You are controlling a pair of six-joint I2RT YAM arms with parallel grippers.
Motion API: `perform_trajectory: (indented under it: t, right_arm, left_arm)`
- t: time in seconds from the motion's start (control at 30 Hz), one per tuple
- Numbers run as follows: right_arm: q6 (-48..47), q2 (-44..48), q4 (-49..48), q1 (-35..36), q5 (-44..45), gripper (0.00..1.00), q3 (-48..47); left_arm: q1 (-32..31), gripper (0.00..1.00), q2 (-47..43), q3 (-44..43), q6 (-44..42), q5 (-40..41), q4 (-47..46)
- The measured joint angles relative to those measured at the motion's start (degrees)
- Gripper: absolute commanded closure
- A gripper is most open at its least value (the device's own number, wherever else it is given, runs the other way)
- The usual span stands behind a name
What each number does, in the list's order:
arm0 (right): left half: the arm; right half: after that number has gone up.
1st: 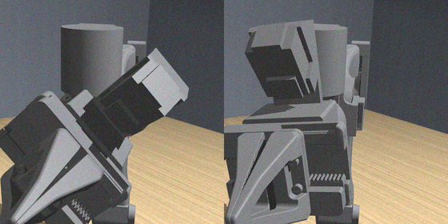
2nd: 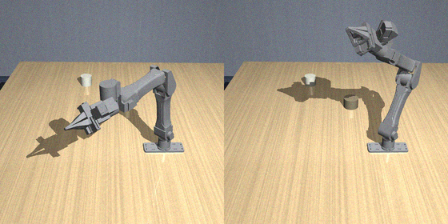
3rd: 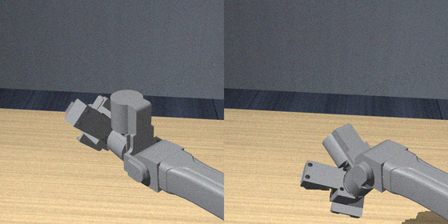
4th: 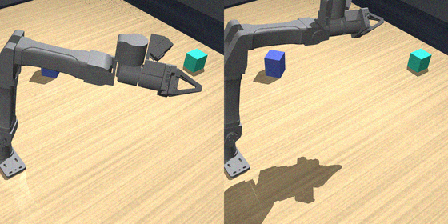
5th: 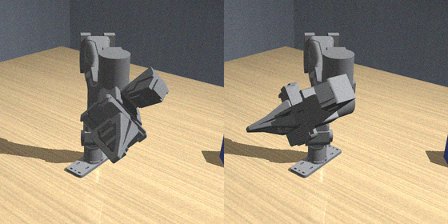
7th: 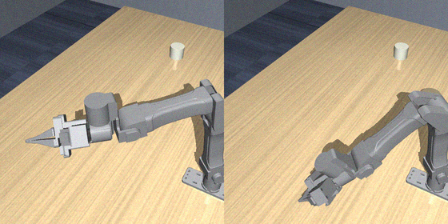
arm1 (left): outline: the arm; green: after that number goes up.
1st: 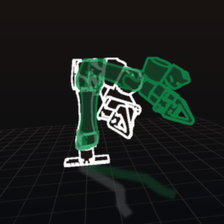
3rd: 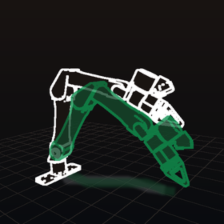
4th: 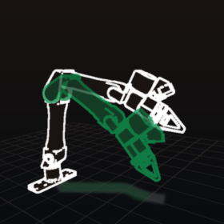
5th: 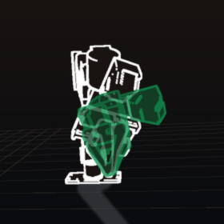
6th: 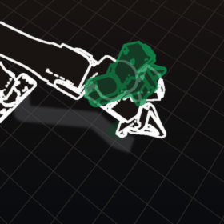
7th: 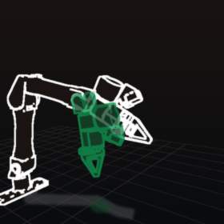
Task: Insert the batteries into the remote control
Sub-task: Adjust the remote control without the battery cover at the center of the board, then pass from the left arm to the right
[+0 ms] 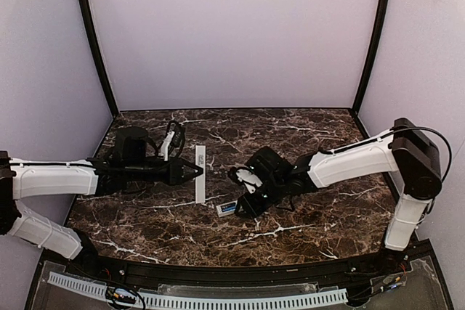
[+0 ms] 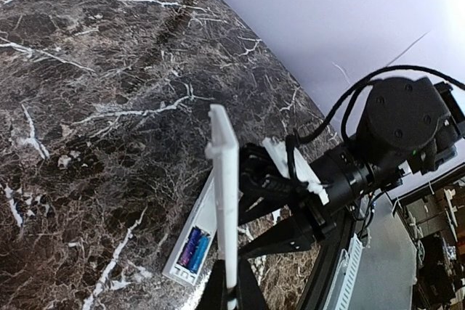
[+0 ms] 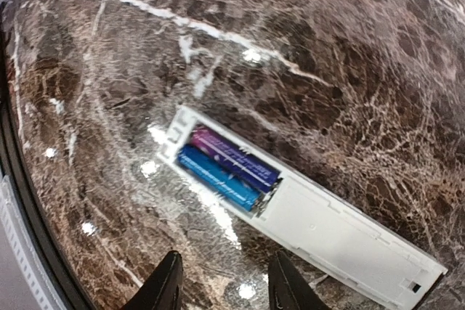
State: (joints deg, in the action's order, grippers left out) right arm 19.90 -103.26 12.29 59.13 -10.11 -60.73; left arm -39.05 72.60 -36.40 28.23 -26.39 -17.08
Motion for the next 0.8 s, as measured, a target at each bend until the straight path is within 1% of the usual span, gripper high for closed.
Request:
perform_trajectory:
  t: [0.07, 0.1, 0.17, 0.23, 0.37, 0.47, 0.6, 0.8]
  right_arm:
    - [-0.85, 1.03, -0.55, -0.72, -2.27, 0.45, 0.00]
    - [-1.57, 2.10, -0.70, -1.20, -3.91, 0.42, 0.04]
    - [-2.89, 5.77, -0.92, -2.05, -7.21, 0.37, 0.37]
    - [-3.69, 10.67, -1.16, -3.21, -10.23, 0.37, 0.98]
    - [-6.14, 21.68, -1.70, -7.85, -17.09, 0.41, 1.73]
    - [-7.67, 25.62, -1.55, -10.27, -20.85, 0.46, 1.60]
    - [-9.29, 24.50, 0.37, -10.38, -26.62, 0.53, 1.29]
    - [-11.45, 22.97, 4.13, -10.34, -32.17, 0.61, 1.29]
  left_arm:
    - [0.00, 1.00, 0.59, 0.00, -0.50, -1.68, 0.07]
    - [0.00, 1.00, 0.87, -0.02, -0.81, -2.58, 0.13]
    - [0.00, 1.00, 1.25, -0.31, -1.55, -4.46, 0.72]
    - [0.00, 1.00, 1.31, -0.98, -2.64, -6.23, 1.86]
    - [-0.31, 0.99, 1.51, -3.45, -6.14, -11.17, 4.98]
    - [-2.01, 0.98, 2.27, -5.57, -9.27, -13.97, 8.11]
    - [-5.86, 0.98, 4.87, -8.70, -13.68, -17.73, 12.76]
    - [-10.16, 0.99, 6.64, -10.43, -18.95, -21.88, 18.21]
